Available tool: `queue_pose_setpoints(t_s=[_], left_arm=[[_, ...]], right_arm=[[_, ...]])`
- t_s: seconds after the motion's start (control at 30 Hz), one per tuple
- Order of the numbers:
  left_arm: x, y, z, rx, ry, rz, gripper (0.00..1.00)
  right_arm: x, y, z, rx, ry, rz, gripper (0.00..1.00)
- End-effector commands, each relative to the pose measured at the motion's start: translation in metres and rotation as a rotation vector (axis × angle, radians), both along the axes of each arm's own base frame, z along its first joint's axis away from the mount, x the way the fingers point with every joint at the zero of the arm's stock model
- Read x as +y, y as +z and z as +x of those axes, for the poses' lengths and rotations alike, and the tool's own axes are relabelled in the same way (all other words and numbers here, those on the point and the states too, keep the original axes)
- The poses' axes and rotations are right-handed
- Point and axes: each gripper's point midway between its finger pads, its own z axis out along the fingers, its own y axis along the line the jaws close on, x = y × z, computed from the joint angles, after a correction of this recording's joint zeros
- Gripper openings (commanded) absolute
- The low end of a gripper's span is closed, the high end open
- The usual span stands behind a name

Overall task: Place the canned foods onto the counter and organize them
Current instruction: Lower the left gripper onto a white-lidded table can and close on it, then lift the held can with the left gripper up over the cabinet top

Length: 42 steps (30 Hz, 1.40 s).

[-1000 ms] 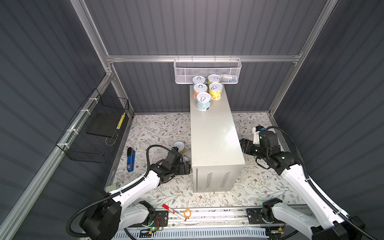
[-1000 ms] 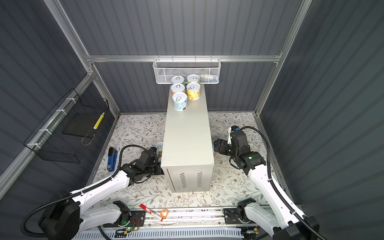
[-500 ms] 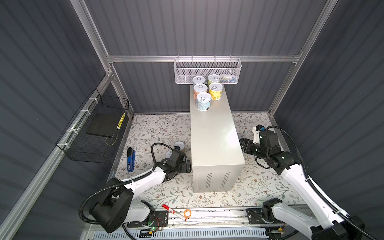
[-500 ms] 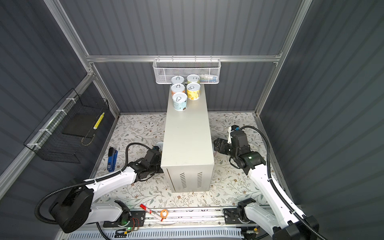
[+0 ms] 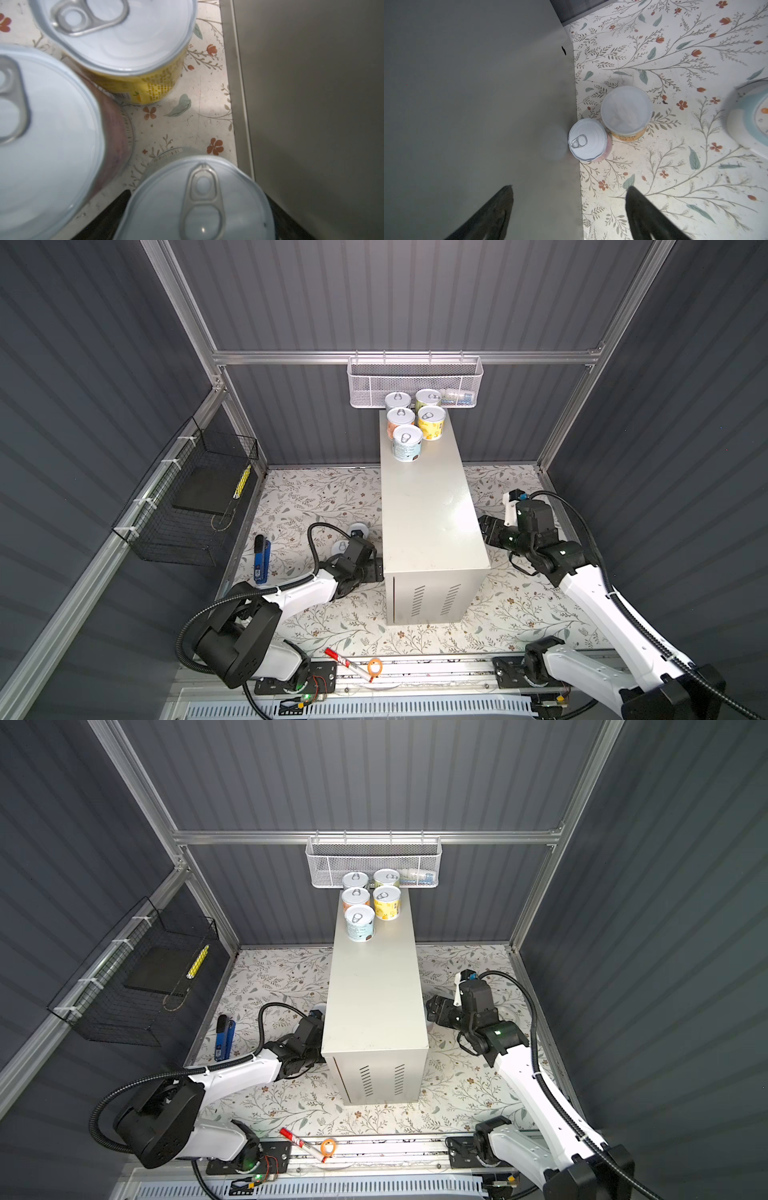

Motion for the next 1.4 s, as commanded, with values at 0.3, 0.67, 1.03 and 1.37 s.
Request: queue_pose_setpoints(t_s=[0.3,0.67,1.03,1.37], left_arm=[[0.004,-0.004,0.001,0.001,0.015,0.053,0.69],[0.016,0.038,-0.009,-0.018,0.013,0.080,0.00],[0.044,0.157,-0.009,-0.114,0.037,0.186,0.00],[0.063,0.301,0.000,-0.294,-0.033,0.339,0.00]], right_arm=[[0.001,-0.004,0.001,-0.006,0.015,-0.004,0.86],[0.005,-0.004,0.005,-0.012,0.025,0.018,0.86],[0.004,0.003,0.004,-0.035,0.024,0.022,0.86],[0.001,0.016,-0.001,-0.073,0.023,0.021,0.86]])
